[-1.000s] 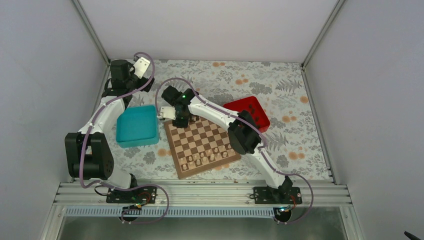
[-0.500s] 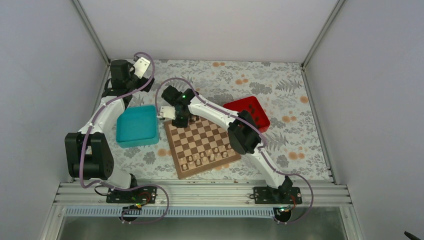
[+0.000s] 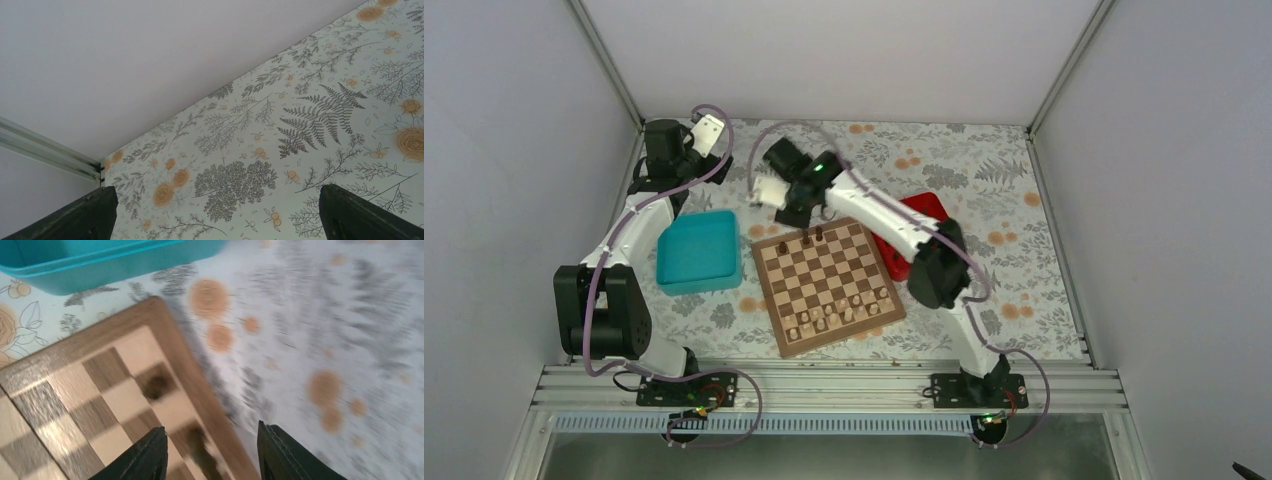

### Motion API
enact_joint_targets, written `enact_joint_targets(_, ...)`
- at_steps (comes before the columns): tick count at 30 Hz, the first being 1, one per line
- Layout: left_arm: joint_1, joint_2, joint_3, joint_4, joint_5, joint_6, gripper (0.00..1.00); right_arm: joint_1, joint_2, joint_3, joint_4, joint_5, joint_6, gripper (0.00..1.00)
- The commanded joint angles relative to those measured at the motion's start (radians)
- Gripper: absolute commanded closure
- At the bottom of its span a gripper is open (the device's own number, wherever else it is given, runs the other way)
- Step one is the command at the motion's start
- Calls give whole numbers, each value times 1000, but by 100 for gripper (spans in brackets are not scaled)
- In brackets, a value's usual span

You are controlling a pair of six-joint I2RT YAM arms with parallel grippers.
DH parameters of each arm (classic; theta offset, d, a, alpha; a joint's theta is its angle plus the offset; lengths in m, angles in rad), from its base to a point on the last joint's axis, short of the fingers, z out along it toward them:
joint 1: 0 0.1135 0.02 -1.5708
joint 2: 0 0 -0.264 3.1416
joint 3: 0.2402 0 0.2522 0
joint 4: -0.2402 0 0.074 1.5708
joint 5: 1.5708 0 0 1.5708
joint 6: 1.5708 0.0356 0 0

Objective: Set up the chess pieces on the board
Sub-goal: Pick up the chess piece from the storage box.

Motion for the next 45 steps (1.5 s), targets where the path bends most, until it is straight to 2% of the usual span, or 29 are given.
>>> enact_joint_targets(1,-2,-29,-8,22,3,8,0,-168,-219,-8,-57,-1,26,51)
enact_joint_targets(4,-2,-25,-5,23,7,6,0,-294,-333,-116,-54,-14,24,49)
enact_joint_targets(10,-3,-17,1,14,17,3,0,-520,-436,-364,3,-54,6,50)
enact_joint_targets(19,-3,-14,3,9,18,-1,0,-546,-453,-665,147,-58,17,54)
enact_joint_targets(32,-3,-11,-2,10,15,0,0,-544,-304,-633,152,-135,19,56)
enact_joint_targets(45,-2,-12,-10,18,17,4,0,-543,-256,-629,162,-149,28,63)
